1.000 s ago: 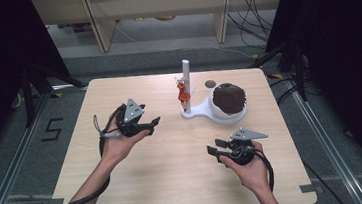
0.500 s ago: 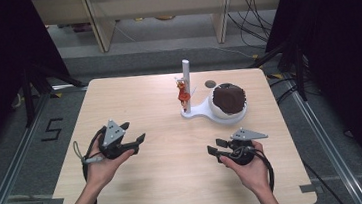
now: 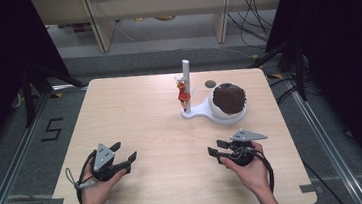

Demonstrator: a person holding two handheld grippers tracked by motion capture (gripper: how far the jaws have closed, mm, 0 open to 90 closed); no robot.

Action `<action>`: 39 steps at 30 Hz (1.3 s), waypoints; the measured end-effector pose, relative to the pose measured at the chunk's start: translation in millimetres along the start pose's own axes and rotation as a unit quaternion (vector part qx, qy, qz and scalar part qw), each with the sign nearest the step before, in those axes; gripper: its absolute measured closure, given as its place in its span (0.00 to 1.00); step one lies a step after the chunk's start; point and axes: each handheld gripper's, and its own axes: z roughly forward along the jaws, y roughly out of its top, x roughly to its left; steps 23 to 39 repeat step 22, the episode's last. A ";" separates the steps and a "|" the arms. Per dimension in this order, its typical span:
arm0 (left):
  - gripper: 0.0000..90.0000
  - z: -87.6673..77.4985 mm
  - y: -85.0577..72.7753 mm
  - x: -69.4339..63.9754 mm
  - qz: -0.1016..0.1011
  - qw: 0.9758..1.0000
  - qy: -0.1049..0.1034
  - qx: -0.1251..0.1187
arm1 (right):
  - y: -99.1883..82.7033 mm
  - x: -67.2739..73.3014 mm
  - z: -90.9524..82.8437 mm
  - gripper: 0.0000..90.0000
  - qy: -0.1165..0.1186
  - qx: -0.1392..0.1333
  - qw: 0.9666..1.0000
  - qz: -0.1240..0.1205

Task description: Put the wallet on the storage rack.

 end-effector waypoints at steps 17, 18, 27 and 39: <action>0.35 -2.3 -11.9 -2.3 -0.004 1.000 0.003 -0.011 | -15.0 -11.7 4.8 0.51 -0.021 -0.010 0.999 -0.038; 0.35 -2.5 -11.8 -2.0 -0.004 1.000 0.002 -0.010 | -15.5 -11.3 4.3 0.51 -0.023 -0.009 0.999 -0.037; 0.35 -2.6 -11.9 -1.6 -0.005 1.000 0.002 -0.011 | -16.0 -15.2 2.7 0.52 -0.036 -0.014 0.998 -0.051; 0.35 -2.6 -11.9 -1.6 -0.005 1.000 0.002 -0.011 | -16.0 -15.2 2.7 0.52 -0.036 -0.014 0.998 -0.051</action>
